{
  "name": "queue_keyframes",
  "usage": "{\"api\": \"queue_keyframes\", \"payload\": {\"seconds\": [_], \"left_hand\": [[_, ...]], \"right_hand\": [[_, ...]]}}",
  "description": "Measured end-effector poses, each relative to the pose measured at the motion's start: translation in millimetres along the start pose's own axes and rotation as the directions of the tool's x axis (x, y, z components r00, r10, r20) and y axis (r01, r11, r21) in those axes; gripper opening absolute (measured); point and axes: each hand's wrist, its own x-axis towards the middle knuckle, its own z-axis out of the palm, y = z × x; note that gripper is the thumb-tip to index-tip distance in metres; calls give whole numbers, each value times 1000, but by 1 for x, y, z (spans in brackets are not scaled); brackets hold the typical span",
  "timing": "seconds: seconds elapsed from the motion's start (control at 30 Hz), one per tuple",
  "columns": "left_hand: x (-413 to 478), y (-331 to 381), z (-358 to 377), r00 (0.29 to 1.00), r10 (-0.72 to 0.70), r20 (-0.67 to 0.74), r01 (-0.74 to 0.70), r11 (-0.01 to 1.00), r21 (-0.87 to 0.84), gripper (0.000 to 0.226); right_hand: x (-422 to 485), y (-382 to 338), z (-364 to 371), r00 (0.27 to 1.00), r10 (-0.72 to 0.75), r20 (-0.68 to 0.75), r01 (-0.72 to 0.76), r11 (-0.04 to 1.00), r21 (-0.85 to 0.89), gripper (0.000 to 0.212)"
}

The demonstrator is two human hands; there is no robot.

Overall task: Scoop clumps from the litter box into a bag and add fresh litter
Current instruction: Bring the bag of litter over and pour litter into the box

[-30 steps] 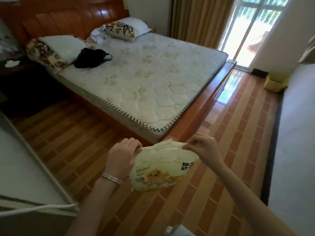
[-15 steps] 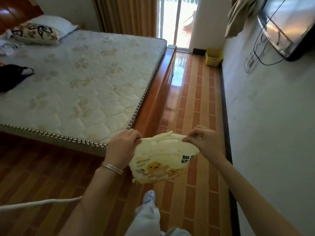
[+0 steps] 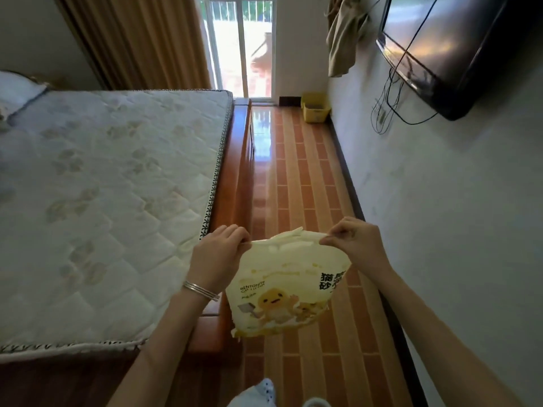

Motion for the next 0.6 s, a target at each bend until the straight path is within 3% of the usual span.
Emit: {"api": "queue_keyframes", "payload": {"seconds": [0.4,0.6], "left_hand": [[116,-52,37,999,45,-21,-45,999,-14,26],[199,-66,73,998,52,-27,-51,998,22,15]], "right_hand": [[114,34,14,999,17,-48,-18,1000,-22,14],[193,67,4,998,41,-49,-41,999,2,14]]}}
